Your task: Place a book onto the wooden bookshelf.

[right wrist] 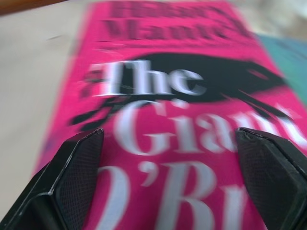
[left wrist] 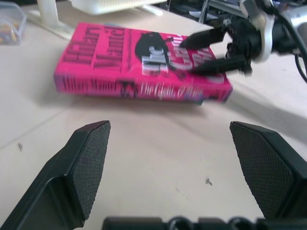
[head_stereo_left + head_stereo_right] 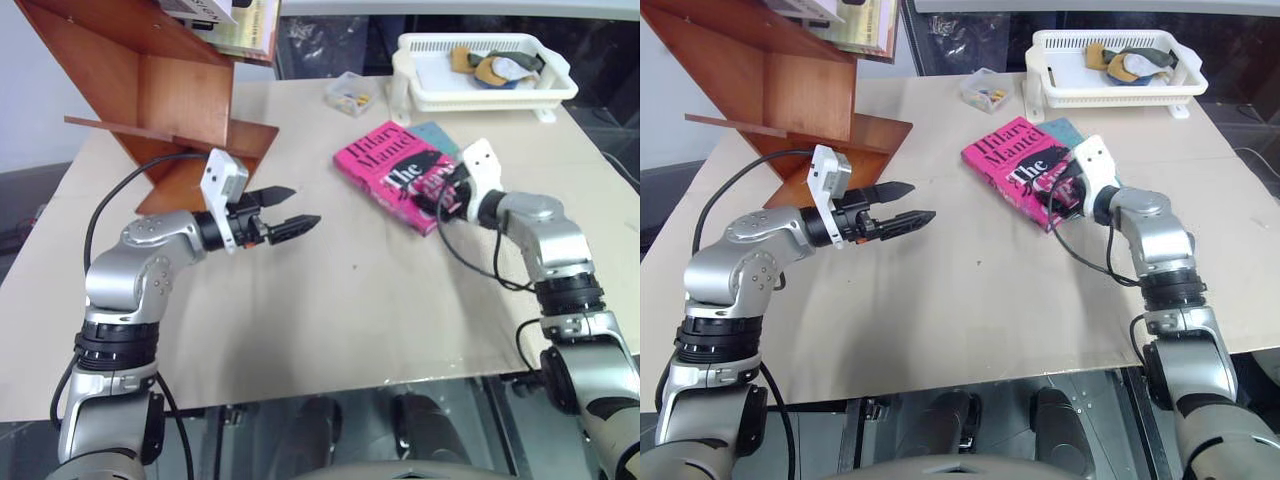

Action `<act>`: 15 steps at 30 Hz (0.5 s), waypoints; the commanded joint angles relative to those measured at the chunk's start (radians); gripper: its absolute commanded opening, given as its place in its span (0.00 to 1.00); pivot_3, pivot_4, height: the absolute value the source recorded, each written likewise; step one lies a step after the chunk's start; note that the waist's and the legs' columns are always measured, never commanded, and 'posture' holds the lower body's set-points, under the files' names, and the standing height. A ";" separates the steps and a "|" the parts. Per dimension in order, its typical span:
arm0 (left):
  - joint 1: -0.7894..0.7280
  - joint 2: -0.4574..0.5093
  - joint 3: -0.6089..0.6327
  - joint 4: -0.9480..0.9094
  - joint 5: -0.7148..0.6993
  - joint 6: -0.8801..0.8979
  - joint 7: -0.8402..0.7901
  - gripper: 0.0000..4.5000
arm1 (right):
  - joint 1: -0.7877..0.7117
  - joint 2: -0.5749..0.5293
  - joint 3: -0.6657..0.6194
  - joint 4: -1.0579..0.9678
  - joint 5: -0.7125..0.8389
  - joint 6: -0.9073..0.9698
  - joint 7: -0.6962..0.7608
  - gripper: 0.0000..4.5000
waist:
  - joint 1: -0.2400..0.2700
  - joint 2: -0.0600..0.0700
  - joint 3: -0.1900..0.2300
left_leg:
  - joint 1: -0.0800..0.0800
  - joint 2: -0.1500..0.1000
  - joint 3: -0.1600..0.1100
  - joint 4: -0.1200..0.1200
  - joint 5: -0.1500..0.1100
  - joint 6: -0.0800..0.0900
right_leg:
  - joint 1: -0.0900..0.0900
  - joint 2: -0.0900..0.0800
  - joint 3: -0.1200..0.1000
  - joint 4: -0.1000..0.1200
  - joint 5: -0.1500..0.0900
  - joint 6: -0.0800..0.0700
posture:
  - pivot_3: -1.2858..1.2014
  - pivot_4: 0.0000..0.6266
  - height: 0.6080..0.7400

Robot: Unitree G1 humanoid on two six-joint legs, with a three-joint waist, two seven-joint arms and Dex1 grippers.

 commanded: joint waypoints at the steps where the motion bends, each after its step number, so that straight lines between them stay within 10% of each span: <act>1: -0.008 0.007 0.014 -0.036 -0.009 -0.023 0.002 0.98 | -0.022 -0.015 -0.045 0.031 0.026 0.033 -0.022 1.00 | -0.002 0.000 0.000 | 0.000 0.000 0.000 0.000 0.000 0.000 | 0.000 0.000 0.000 0.000 0.000 0.000 | 0.52 0.24 1.00; 15: 0.001 -0.001 0.017 -0.041 -0.015 -0.025 0.009 0.98 | 0.046 -0.124 0.078 -0.204 0.075 -0.035 0.278 1.00 | -0.004 0.000 0.000 | -0.002 0.000 0.000 -0.001 0.000 0.000 | -0.002 0.000 0.000 0.000 0.000 0.000 | 0.52 0.24 1.00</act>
